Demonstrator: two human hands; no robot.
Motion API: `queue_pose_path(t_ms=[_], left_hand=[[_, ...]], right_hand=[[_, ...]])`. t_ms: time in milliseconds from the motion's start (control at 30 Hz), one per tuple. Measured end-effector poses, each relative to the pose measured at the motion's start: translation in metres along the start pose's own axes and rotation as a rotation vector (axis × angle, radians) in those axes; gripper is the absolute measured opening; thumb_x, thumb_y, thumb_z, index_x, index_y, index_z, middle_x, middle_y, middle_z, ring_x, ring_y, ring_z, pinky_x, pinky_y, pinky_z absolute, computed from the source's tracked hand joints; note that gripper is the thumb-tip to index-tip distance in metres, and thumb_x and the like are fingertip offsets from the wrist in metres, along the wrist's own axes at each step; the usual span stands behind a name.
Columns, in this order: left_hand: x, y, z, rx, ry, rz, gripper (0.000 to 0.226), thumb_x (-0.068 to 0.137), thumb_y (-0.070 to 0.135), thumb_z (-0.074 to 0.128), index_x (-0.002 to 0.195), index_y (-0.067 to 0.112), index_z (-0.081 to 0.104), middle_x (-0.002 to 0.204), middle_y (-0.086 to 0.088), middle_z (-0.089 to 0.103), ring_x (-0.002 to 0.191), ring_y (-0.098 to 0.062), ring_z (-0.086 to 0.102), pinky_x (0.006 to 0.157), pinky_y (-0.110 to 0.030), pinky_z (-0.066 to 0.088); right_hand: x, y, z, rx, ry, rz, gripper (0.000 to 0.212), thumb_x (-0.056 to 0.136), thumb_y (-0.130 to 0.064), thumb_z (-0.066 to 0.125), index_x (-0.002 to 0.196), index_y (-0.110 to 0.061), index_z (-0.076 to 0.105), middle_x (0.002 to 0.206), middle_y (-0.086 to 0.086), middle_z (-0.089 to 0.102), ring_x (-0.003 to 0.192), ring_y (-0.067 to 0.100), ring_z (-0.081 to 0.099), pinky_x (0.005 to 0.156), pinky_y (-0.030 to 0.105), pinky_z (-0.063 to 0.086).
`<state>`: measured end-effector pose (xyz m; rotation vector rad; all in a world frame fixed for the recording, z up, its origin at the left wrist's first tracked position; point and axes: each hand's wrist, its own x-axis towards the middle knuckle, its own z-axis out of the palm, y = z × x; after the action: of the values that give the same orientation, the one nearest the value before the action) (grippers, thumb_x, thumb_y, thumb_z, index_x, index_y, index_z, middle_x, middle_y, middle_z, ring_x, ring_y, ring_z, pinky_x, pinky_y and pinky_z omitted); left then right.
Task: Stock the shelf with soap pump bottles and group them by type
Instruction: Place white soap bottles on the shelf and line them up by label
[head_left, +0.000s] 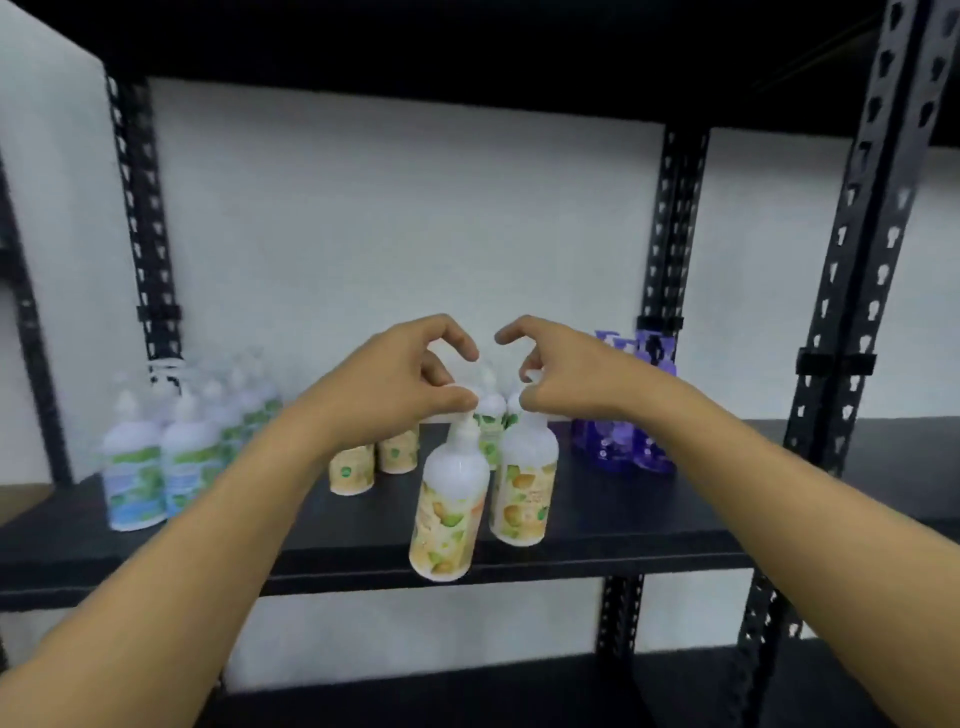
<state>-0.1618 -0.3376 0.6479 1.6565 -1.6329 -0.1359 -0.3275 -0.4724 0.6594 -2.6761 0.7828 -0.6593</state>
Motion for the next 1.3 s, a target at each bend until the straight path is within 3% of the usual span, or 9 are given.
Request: queue_pose_path(t_ms=[167,300,433,567,767,933,1100,1300], left_hand=[[-0.007,-0.026,-0.053,0.100,0.094,-0.053,0.032,0.080,0.028,0.079,0.101,0.038,0.057,0.074,0.000,0.072,0.070,-0.016,0.068,0.077,-0.040,0.057],[-0.010,-0.048,-0.080,0.119,0.157,-0.104,0.033,0.082,0.029,0.078,0.104,0.037,0.055,0.075,0.001,0.073,0.077,-0.023,0.068,0.078,-0.043,0.055],[-0.011,-0.063,-0.092,0.101,0.193,-0.145,0.034,0.083,0.029,0.077,0.106,0.037,0.054,0.078,0.002,0.074,0.082,-0.027,0.068,0.073,-0.041,0.054],[-0.006,-0.077,-0.092,0.086,0.218,-0.162,0.035,0.083,0.027,0.077,0.107,0.036,0.053,0.078,0.001,0.074,0.082,-0.024,0.069,0.071,-0.034,0.053],[0.011,-0.093,-0.089,0.075,0.238,-0.140,0.035,0.085,0.025,0.075,0.108,0.038,0.052,0.079,0.001,0.074,0.079,-0.020,0.069,0.077,-0.034,0.054],[0.019,-0.102,-0.086,0.041,0.249,-0.117,0.034,0.086,0.025,0.074,0.109,0.037,0.052,0.077,0.001,0.073,0.078,-0.021,0.068,0.073,-0.031,0.053],[0.024,-0.110,-0.082,0.021,0.242,-0.113,0.035,0.086,0.022,0.074,0.110,0.037,0.053,0.079,0.000,0.073,0.080,-0.022,0.068,0.080,-0.035,0.055],[0.025,-0.120,-0.080,0.009,0.233,-0.128,0.034,0.087,0.021,0.073,0.110,0.037,0.054,0.081,-0.001,0.073,0.082,-0.025,0.067,0.078,-0.033,0.053]], right_hand=[[0.051,-0.038,0.021,0.060,-0.089,-0.060,0.077,0.082,-0.009,0.065,0.148,-0.033,0.033,0.111,-0.001,0.057,0.097,0.018,0.064,0.081,0.034,0.055],[0.084,-0.055,0.038,0.047,-0.124,-0.086,0.078,0.083,-0.004,0.062,0.149,-0.034,0.031,0.118,0.001,0.055,0.085,0.008,0.059,0.067,0.024,0.048],[0.109,-0.060,0.052,0.043,-0.139,-0.081,0.076,0.084,-0.004,0.064,0.148,-0.033,0.033,0.122,0.003,0.055,0.089,0.005,0.056,0.066,0.020,0.044],[0.126,-0.056,0.064,0.069,-0.135,-0.072,0.074,0.085,-0.005,0.065,0.148,-0.029,0.036,0.120,0.002,0.055,0.097,0.009,0.054,0.068,0.018,0.043],[0.145,-0.046,0.073,0.109,-0.135,-0.086,0.070,0.083,-0.011,0.072,0.143,-0.031,0.042,0.117,0.001,0.057,0.087,-0.001,0.054,0.071,0.018,0.044],[0.153,-0.041,0.077,0.174,-0.114,-0.098,0.066,0.081,-0.020,0.079,0.137,-0.034,0.048,0.111,-0.002,0.057,0.091,0.003,0.057,0.072,0.019,0.044],[0.158,-0.038,0.084,0.231,-0.100,-0.091,0.060,0.079,-0.025,0.082,0.131,-0.034,0.054,0.109,-0.001,0.059,0.092,0.007,0.059,0.075,0.021,0.047],[0.162,-0.036,0.092,0.263,-0.077,-0.101,0.057,0.078,-0.025,0.084,0.127,-0.032,0.058,0.104,-0.002,0.058,0.090,0.008,0.059,0.075,0.021,0.045]])
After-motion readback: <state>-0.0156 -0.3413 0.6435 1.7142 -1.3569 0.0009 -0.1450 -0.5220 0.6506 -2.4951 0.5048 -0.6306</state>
